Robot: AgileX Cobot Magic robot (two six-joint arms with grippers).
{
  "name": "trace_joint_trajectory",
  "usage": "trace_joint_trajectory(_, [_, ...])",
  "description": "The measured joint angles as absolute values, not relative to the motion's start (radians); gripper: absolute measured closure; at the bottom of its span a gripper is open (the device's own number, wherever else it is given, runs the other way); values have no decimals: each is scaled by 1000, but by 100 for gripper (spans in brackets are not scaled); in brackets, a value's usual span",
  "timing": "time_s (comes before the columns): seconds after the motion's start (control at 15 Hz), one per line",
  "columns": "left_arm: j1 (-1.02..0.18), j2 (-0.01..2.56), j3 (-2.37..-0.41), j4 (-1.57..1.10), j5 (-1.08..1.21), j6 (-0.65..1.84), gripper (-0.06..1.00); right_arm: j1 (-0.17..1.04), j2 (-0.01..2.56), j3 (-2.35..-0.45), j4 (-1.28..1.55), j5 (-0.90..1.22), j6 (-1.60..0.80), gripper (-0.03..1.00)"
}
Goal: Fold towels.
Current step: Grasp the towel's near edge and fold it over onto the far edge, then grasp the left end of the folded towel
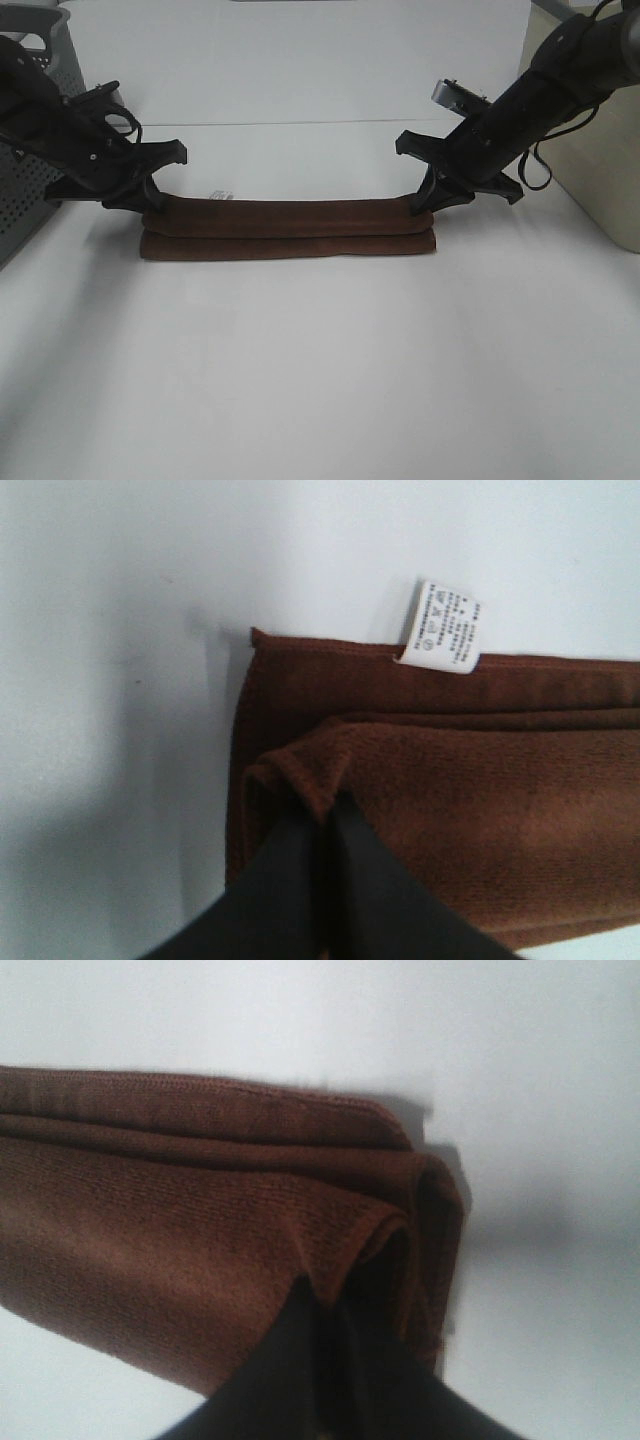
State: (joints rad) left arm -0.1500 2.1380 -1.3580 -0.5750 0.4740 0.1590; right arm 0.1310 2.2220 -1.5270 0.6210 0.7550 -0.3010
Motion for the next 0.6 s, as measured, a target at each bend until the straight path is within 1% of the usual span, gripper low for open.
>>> trace_joint_trajectory(0.07, [-150,2143,-1358,-573,463,159,91,131,2224,-1527,621,755,-303,97])
trace_joint_trajectory(0.13, [-150,2143,-1358,-573,455,159,85,131,2224,-1527,623,755,-304,91])
trace_joint_trajectory(0.2, [-150,2143,-1359,-573,444,159,75,131,2224,-1529,624,761,-304,79])
trace_joint_trajectory(0.27, [-150,2143,-1359,-573,442,159,60,131,2224,-1535,624,777,-302,62])
trace_joint_trajectory(0.33, [-150,2142,-1359,-573,441,159,41,131,2222,-1541,624,788,-299,41])
trace_joint_trajectory(0.4, [-149,2141,-1359,-572,441,159,26,131,2220,-1548,622,799,-299,25])
trace_joint_trajectory(0.47, [-149,2141,-1359,-567,441,159,17,131,2217,-1551,616,805,-299,17])
trace_joint_trajectory(0.6, [-149,2141,-1359,-564,448,159,13,131,2202,-1551,595,808,-299,12])
